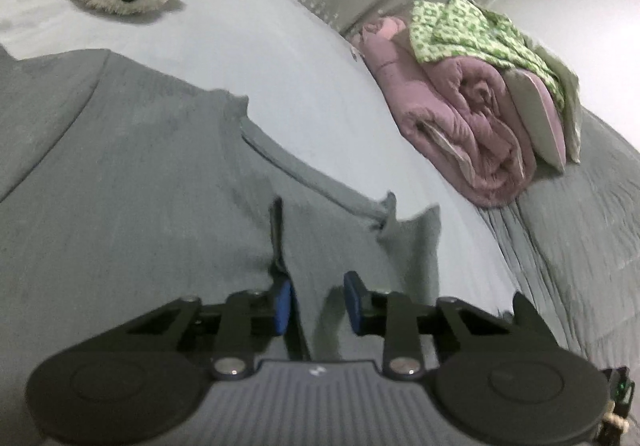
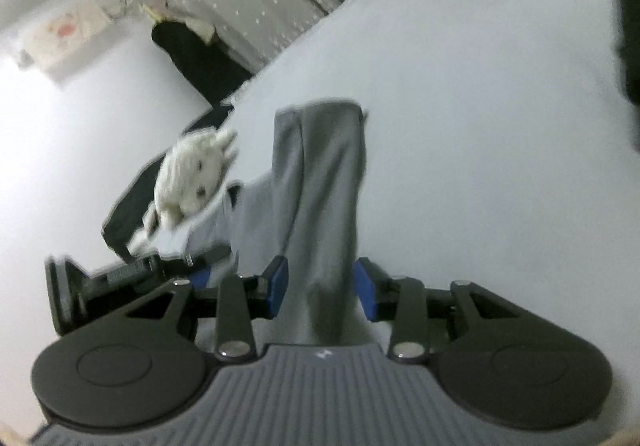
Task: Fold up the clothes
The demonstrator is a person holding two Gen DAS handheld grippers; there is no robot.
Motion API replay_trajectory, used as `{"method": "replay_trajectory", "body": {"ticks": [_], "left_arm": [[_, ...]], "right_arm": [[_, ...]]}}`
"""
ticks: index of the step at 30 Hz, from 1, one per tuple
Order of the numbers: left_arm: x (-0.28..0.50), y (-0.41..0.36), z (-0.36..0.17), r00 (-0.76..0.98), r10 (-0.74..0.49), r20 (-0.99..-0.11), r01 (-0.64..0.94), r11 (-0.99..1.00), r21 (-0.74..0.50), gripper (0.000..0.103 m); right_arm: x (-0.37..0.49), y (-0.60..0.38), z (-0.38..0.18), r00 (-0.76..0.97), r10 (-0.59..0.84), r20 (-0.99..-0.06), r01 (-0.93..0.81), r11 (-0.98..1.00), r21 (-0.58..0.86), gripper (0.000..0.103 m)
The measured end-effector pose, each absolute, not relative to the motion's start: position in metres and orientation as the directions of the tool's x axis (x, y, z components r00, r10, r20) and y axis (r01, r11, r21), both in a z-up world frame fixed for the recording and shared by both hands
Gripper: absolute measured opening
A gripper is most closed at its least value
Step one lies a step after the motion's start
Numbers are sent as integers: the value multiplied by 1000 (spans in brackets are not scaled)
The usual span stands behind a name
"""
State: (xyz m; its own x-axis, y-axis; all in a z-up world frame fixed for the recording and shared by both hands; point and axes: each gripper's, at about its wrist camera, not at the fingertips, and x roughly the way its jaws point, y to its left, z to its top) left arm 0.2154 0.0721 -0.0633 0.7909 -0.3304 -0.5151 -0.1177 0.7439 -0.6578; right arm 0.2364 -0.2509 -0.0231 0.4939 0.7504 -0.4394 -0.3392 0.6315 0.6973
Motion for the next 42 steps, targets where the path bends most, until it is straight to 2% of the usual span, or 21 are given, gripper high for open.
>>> {"method": "replay_trajectory", "body": {"ticks": [8, 16, 18, 20, 28, 31, 33, 34, 36, 38, 40, 41, 42], "left_arm": [[228, 76, -73, 818, -316, -481, -107, 739, -665, 4], [226, 75, -67, 836, -293, -464, -89, 762, -642, 4], [228, 78, -65, 842, -291, -455, -86, 758, -646, 4], [230, 81, -63, 847, -290, -446, -85, 753, -653, 3], [221, 95, -53, 903, -178, -391, -124, 762, -635, 3], [226, 91, -58, 883, -114, -456, -184, 808, -559, 3], [229, 92, -63, 864, -116, -490, -203, 810, -550, 5], [228, 93, -63, 867, -122, -484, -197, 807, -557, 5], [227, 95, -61, 871, -133, -474, -188, 799, -571, 11], [226, 97, -61, 869, -143, -474, -186, 793, -580, 13], [225, 96, -62, 869, -146, -473, -183, 793, -581, 15], [225, 94, -62, 869, -149, -472, -179, 794, -581, 15], [226, 93, -62, 868, -152, -472, -176, 796, -580, 15]], "right_arm": [[293, -251, -36, 557, 758, -341, -294, 563, 772, 35], [318, -232, -37, 590, 746, -309, -320, 567, 759, 36], [318, -228, -37, 593, 742, -311, -328, 576, 749, 28], [319, -226, -38, 591, 739, -324, -320, 583, 746, 5], [310, -232, -27, 705, 618, -348, -284, 695, 661, 4], [309, -223, -29, 716, 572, -401, -267, 754, 600, 4], [311, -217, -28, 718, 558, -416, -275, 776, 567, 4], [312, -216, -29, 717, 558, -417, -276, 777, 566, 4], [315, -218, -31, 707, 576, -411, -279, 761, 586, 5], [318, -225, -34, 697, 600, -392, -274, 728, 628, 14], [321, -233, -33, 696, 617, -368, -265, 697, 666, 17], [322, -236, -33, 692, 627, -358, -261, 680, 685, 30], [323, -240, -34, 689, 638, -345, -258, 660, 706, 37]]}}
